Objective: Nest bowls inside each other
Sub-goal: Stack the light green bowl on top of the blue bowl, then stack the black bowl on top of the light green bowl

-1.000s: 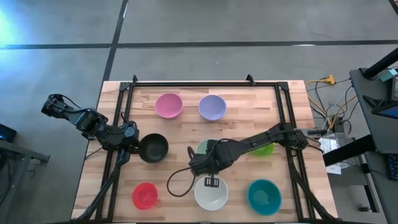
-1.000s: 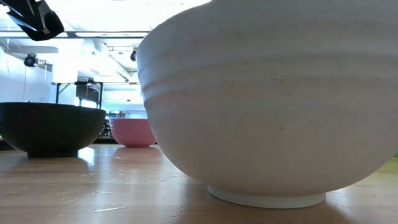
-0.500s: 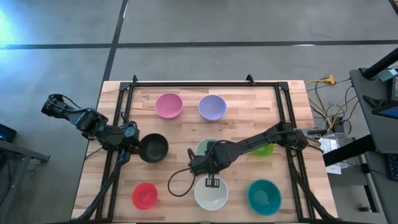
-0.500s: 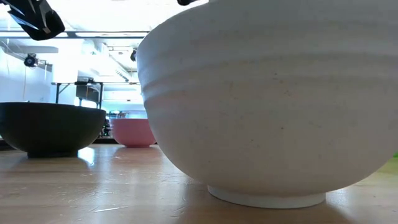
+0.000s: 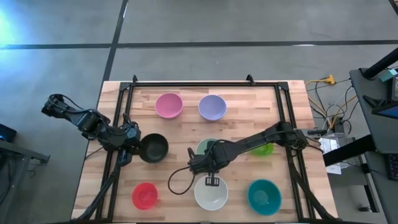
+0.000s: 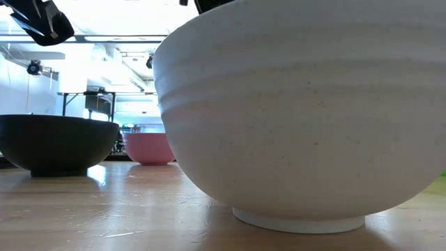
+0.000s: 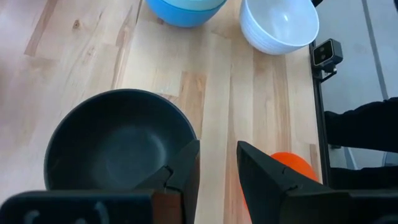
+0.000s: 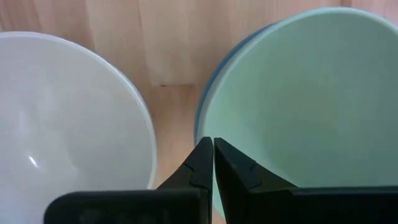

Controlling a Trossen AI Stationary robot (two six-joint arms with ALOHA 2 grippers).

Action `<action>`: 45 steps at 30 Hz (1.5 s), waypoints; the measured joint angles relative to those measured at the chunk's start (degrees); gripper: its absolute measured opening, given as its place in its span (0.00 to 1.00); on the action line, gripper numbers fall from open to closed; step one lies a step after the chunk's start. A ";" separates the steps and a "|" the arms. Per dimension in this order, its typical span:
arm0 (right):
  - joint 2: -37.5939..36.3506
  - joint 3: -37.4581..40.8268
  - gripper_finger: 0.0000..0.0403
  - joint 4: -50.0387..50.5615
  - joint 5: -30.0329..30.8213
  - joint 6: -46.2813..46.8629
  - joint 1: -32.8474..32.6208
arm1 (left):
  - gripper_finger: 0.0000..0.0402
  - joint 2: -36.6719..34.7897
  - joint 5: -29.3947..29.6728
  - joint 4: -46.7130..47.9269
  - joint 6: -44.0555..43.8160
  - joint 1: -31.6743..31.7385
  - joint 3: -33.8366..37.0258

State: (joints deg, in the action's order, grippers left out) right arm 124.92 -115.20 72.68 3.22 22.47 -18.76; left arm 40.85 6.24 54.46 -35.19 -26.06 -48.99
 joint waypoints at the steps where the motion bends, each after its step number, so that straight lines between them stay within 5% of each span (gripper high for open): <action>1: 0.00 0.00 0.02 -0.02 -0.08 -0.01 0.07 | 0.22 0.07 0.00 0.02 0.01 0.00 0.00; 9: -2.26 -3.88 0.02 0.40 0.27 2.70 0.41 | 0.22 0.24 -0.01 0.00 -0.31 0.00 0.00; 18: -17.61 0.44 0.02 -4.83 17.57 7.96 0.82 | 0.22 0.93 0.45 -0.11 -0.42 0.05 0.00; 26: -35.63 23.87 0.02 -19.86 18.23 12.22 0.91 | 0.22 4.85 4.77 -0.22 -0.91 0.13 0.00; 32: -48.80 43.83 0.02 -40.04 18.20 13.98 1.22 | 0.22 7.73 11.23 6.26 -19.25 2.23 0.00; 38: -59.14 59.22 0.02 -61.13 18.19 13.54 1.37 | 0.22 5.98 9.13 15.39 -30.14 6.14 0.11; 45: -65.81 70.84 0.02 -70.00 18.29 14.20 2.52 | 0.22 -0.17 1.32 16.97 -35.20 13.66 4.90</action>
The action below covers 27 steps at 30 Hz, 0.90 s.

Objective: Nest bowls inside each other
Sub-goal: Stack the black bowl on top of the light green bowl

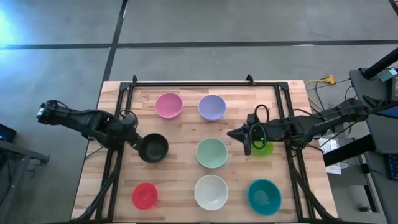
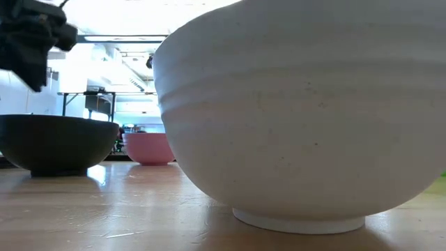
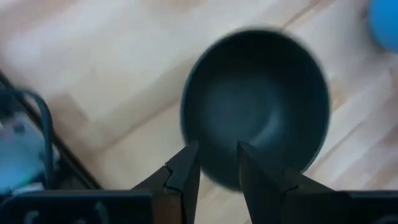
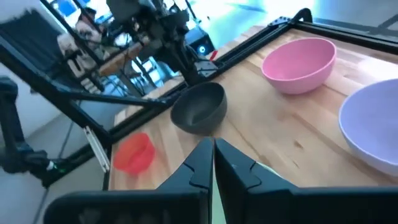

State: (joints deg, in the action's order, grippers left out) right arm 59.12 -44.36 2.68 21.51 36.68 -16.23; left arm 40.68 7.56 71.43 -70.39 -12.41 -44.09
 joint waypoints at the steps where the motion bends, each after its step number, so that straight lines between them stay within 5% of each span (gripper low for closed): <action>1: -0.50 0.92 0.02 -1.37 0.03 0.19 0.07 | 0.22 -0.44 -1.91 -0.05 -0.02 1.32 0.91; 11: -1.39 3.05 0.02 -6.28 -0.50 -1.49 0.03 | 0.22 0.42 -6.65 -4.89 2.06 9.01 4.66; 27: -1.95 2.84 0.02 -6.34 -0.89 -3.68 0.03 | 0.22 16.67 -9.93 -8.91 8.76 12.09 7.78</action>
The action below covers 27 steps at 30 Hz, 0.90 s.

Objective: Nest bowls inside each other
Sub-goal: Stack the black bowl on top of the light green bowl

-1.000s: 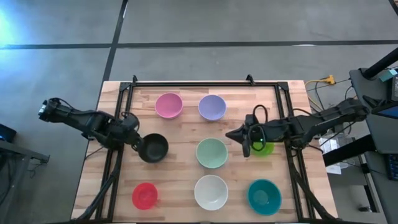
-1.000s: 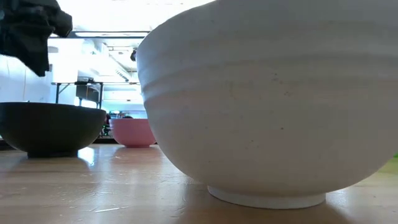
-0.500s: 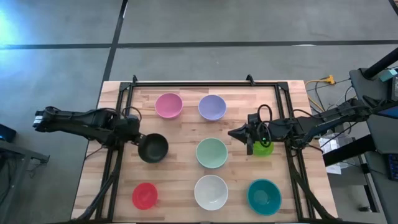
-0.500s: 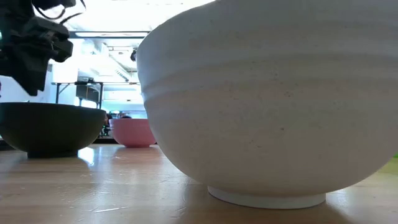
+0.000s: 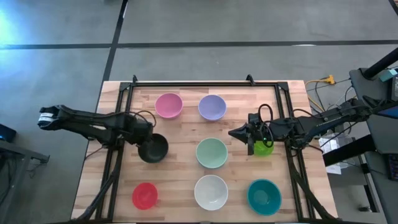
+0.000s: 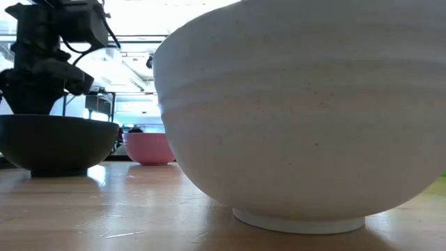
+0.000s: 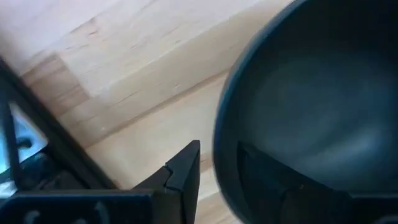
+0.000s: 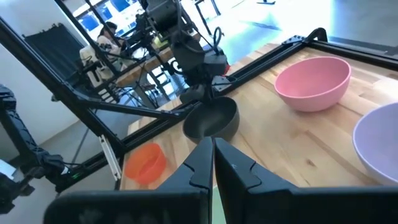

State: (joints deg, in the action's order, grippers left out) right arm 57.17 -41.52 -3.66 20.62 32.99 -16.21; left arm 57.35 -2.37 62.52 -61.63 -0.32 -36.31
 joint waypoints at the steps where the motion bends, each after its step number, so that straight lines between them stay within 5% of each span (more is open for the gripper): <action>1: 0.00 0.00 0.02 0.00 0.00 0.00 0.00 | 0.22 0.88 -0.27 -0.56 0.72 0.00 0.14; 16: -0.02 -0.02 0.02 0.06 -0.04 0.00 0.00 | 0.01 6.65 -6.20 -10.09 10.20 0.37 -1.88; 27: -0.21 0.09 0.02 3.14 -0.06 -0.67 -0.02 | 0.00 6.02 -4.38 -13.65 19.58 0.37 -19.48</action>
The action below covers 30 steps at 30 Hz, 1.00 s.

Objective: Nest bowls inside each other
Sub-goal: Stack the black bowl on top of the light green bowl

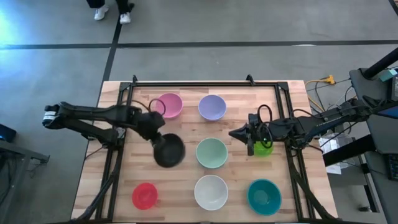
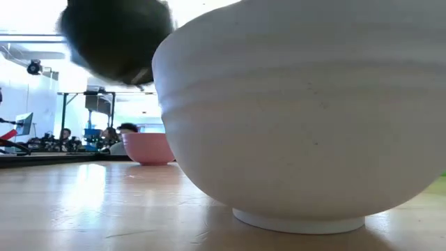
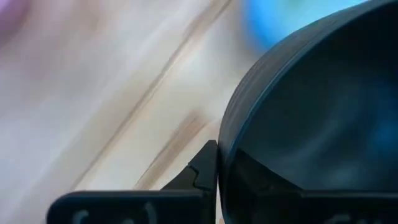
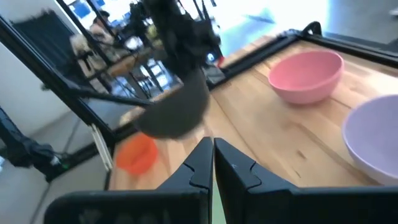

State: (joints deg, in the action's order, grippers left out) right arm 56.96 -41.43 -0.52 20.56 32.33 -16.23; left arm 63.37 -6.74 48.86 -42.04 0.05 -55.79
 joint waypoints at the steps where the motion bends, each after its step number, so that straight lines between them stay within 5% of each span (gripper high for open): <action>1: -0.12 0.01 0.02 1.07 -0.04 0.00 0.00 | 0.00 0.47 0.01 -2.39 1.00 -0.02 -1.74; 6: -1.72 0.09 0.02 5.83 -0.09 -0.01 0.00 | 0.00 4.00 -0.92 -19.70 3.47 0.22 -8.79; 10: -4.95 0.17 0.02 6.77 -0.07 -1.90 0.00 | 0.00 10.83 -6.77 -21.36 2.41 1.92 -14.75; 17: -13.26 0.37 0.02 13.93 -0.02 -5.43 0.00 | 0.00 28.20 -16.75 -13.00 4.44 3.35 -29.62; 30: -22.41 0.77 0.02 26.45 -5.53 -10.08 -0.02 | 0.00 51.35 -9.40 15.94 12.73 4.07 -58.57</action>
State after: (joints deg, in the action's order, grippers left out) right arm 34.54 -40.66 25.93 15.03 22.25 -16.25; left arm 114.73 -16.14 64.80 -29.31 4.13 -114.35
